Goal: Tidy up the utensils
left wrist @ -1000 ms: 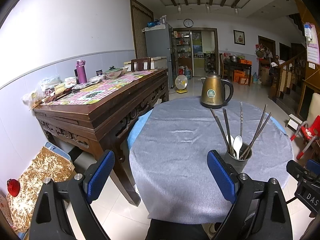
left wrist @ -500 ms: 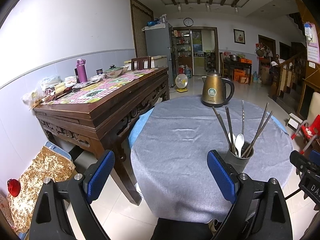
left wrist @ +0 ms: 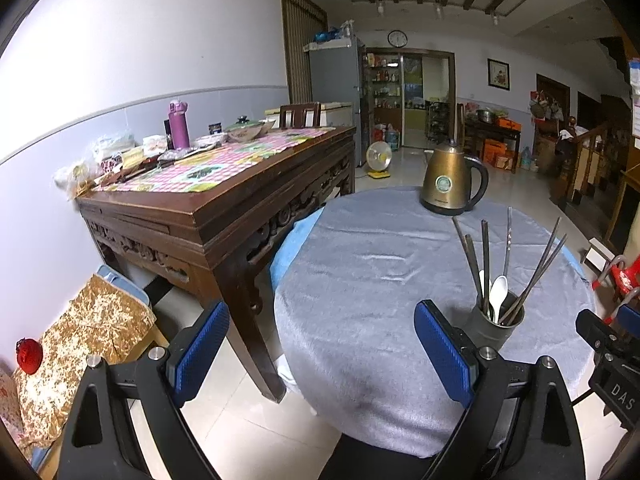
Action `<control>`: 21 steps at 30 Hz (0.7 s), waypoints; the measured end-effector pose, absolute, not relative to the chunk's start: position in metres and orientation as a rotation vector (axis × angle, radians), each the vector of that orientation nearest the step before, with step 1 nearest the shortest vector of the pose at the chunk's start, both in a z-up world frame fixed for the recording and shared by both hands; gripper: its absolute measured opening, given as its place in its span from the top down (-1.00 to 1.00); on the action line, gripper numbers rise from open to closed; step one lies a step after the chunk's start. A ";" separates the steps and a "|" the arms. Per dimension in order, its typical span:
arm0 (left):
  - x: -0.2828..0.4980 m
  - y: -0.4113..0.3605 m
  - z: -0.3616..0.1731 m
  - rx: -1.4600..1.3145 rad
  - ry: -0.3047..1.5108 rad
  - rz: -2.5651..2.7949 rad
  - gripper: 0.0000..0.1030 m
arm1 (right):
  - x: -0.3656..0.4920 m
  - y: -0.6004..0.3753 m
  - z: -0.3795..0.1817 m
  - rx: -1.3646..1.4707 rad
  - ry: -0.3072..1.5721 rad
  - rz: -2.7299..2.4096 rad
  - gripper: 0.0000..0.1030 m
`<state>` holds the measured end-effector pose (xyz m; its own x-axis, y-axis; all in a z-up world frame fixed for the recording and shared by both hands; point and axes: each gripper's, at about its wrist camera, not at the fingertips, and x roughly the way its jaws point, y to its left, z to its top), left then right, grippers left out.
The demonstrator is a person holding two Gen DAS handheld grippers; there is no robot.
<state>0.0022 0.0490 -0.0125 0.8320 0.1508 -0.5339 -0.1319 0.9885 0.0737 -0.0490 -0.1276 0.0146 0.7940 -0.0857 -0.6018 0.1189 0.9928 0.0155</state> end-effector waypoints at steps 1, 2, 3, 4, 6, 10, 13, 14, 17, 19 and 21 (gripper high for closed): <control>0.003 0.048 -0.013 0.036 0.574 0.152 -0.82 | -0.047 -0.126 0.014 0.048 0.647 -0.103 -0.43; 0.004 0.048 -0.013 0.039 0.576 0.153 -0.82 | -0.045 -0.126 0.013 0.047 0.649 -0.100 -0.43; 0.005 0.046 -0.013 0.044 0.576 0.156 -0.82 | -0.044 -0.126 0.012 0.046 0.651 -0.093 -0.43; 0.006 0.045 -0.013 0.048 0.575 0.156 -0.82 | -0.041 -0.125 0.011 0.045 0.654 -0.086 -0.43; 0.010 0.042 -0.014 0.053 0.581 0.151 -0.82 | -0.038 -0.126 0.010 0.042 0.655 -0.080 -0.43; 0.019 0.036 -0.014 0.083 0.590 0.140 -0.82 | -0.034 -0.131 0.009 0.035 0.648 -0.092 -0.43; 0.028 0.033 -0.014 0.087 0.585 0.144 -0.82 | -0.025 -0.139 0.008 0.058 0.655 -0.098 -0.43; 0.032 0.032 -0.013 0.085 0.584 0.145 -0.82 | -0.023 -0.140 0.007 0.059 0.656 -0.099 -0.43; 0.043 0.029 -0.014 0.085 0.588 0.140 -0.82 | -0.016 -0.144 0.002 0.048 0.668 -0.106 -0.44; 0.048 0.027 -0.017 0.095 0.594 0.135 -0.82 | -0.013 -0.147 -0.003 0.043 0.675 -0.108 -0.43; 0.054 0.026 -0.021 0.111 0.611 0.135 -0.82 | -0.009 -0.151 -0.008 0.057 0.682 -0.108 -0.43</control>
